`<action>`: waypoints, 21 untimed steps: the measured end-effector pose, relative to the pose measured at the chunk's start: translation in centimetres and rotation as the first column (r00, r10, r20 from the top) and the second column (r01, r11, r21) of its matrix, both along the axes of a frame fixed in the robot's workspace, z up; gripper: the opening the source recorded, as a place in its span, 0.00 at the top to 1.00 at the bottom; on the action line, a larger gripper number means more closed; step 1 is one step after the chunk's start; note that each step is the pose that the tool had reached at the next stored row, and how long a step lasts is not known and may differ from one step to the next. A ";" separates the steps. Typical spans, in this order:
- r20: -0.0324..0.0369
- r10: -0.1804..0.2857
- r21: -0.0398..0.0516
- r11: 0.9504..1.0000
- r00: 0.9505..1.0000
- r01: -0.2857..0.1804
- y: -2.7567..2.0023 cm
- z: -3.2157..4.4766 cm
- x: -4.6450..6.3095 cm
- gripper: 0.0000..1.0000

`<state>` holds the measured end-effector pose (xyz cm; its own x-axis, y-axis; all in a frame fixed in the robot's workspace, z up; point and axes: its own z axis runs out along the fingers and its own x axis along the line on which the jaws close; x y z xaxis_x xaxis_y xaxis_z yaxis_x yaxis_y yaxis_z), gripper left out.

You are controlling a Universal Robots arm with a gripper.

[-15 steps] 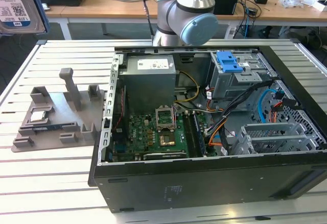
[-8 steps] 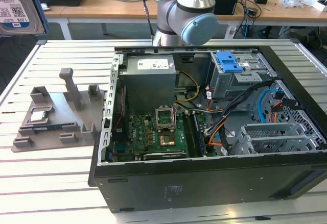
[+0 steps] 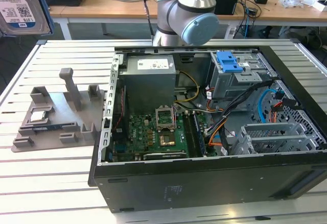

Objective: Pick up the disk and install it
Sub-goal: 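Pick up the disk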

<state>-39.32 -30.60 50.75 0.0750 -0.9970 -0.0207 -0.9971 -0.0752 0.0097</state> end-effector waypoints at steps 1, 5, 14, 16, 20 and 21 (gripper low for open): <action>0.000 0.000 0.000 1.000 1.000 0.000 0.00 0.00 0.1 0.63; 0.000 0.000 0.000 1.000 1.000 0.000 0.00 0.00 0.9 0.63; 0.000 0.000 0.000 1.000 1.000 0.000 0.00 0.00 2.6 0.63; 0.000 0.000 0.000 1.000 1.000 0.000 0.00 0.00 3.1 0.63; 0.000 0.000 0.000 1.000 1.000 0.000 0.00 0.00 4.5 0.63; 0.000 0.000 0.000 1.000 1.000 0.000 0.00 0.00 4.8 0.63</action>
